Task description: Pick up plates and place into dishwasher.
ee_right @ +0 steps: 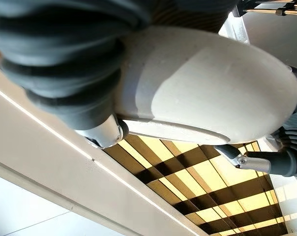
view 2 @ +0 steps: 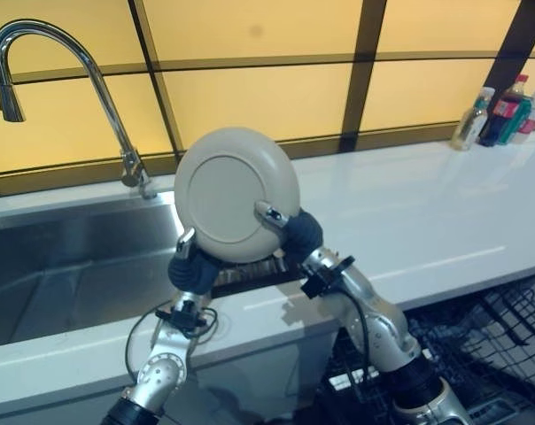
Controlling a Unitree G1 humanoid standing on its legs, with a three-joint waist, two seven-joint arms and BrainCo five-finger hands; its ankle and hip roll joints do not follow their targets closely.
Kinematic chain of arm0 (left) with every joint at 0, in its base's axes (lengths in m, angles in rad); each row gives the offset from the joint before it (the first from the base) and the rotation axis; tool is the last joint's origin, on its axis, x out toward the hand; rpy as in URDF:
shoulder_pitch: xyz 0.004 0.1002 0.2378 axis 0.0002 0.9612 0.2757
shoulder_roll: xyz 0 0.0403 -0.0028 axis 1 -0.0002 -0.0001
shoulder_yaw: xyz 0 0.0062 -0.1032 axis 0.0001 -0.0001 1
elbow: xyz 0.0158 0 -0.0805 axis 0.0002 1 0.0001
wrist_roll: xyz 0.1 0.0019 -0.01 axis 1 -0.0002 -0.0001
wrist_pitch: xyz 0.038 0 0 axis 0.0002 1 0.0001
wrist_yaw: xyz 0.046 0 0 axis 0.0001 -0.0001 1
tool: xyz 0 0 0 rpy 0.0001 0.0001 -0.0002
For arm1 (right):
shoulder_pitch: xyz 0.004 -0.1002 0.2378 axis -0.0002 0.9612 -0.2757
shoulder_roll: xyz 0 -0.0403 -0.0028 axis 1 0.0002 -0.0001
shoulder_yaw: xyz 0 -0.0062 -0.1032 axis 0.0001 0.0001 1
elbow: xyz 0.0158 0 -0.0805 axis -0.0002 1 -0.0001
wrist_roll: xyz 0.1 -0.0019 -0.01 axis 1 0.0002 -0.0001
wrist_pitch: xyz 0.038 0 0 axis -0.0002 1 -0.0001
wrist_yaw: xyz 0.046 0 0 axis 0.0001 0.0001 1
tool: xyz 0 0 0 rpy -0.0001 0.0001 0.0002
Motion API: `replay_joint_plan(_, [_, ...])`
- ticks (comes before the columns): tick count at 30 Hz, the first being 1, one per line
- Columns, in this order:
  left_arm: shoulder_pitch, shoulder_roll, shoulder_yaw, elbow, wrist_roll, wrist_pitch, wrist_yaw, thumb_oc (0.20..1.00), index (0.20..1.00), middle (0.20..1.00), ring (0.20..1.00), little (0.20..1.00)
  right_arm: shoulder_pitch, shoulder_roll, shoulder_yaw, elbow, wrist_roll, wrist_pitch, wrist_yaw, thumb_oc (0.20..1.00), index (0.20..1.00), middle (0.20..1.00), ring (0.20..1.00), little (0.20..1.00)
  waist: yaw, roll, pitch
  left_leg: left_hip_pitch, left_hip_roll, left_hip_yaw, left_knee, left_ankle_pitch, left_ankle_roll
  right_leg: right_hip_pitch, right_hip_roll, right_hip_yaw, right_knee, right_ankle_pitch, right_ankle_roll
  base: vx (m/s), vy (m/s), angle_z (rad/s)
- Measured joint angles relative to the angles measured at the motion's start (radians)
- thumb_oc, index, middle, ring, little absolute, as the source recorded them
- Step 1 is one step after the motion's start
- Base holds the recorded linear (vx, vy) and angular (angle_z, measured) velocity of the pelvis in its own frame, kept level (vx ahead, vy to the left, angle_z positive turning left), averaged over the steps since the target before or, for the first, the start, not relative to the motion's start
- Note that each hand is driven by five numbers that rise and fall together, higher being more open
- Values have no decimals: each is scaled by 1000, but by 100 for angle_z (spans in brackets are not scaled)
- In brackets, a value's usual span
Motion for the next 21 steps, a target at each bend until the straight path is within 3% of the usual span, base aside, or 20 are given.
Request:
replay_joint_plan(4, [0, 0, 6, 0, 0, 8, -1, 200, 200, 200, 200, 200, 0, 3, -1, 5, 0, 0, 5, 200, 200, 200, 200, 200, 0, 0, 0, 0, 0, 0, 0, 0, 0, 0, 0, 0, 0, 0, 0, 0, 0, 0])
replay_joint_plan(5, [0, 0, 8, 0, 2, 9, -1, 504, 504, 504, 504, 504, 0, 3, -1, 6, 0, 0, 5, 200, 200, 200, 200, 200, -1, 0, 0, 0, 0, 0, 0, 0, 0, 0, 0, 0, 0, 0, 0, -35, -1, 0])
replay_joint_plan(6, [0, -1, 10, 0, 8, 12, 3, 931, 931, 931, 931, 931, 0, 5, -1, 10, 1, -2, 5, 200, 200, 200, 200, 200, -1, 0, 0, 0, 0, 0, 0, 0, 0, 0, 0, 0, 0, 0, 0, 0, 0, 0])
replay_joint_plan(7, [0, 0, 12, 0, 15, 17, 17, 1000, 1000, 1000, 1000, 1000, 0, 6, -1, 10, 1, -4, 7, 200, 200, 200, 200, 200, -1, 0, 0, 0, 0, 0, 0, 0, 0, 0, 0, 0, 0, 0, 0, 0, 0, 0])
replay_joint_plan(12, [-1, 1, 13, 0, 23, 46, 68, 1000, 1000, 1000, 1000, 1000, 15, 14, 0, 12, 0, -33, 10, 200, 200, 200, 200, 200, -4, -1, 0, 0, 0, 0, 0, 0, 0, -1, 0, 0, 0, 0, 0, -33, 0, 0])
replay_joint_plan(19, [-2, 64, 38, -129, 157, 57, 122, 1000, 1000, 1000, 1000, 1000, 160, 40, -62, 6, -74, -202, -15, 200, 200, 200, 200, 200, -29, -6, 5, 0, -2, 7, -4, 0, 0, -4, -1, 12, 0, -2, 3, -55, 20, -3])
replay_joint_plan(21, [-2, 73, 37, -145, 157, 91, 126, 1000, 1000, 1000, 1000, 1000, 201, 43, -78, 6, -82, -248, -19, 200, 200, 200, 200, 200, -37, -4, 6, 1, -3, 11, -4, 0, 0, -6, -1, 15, 0, -2, 5, -63, 16, -6])
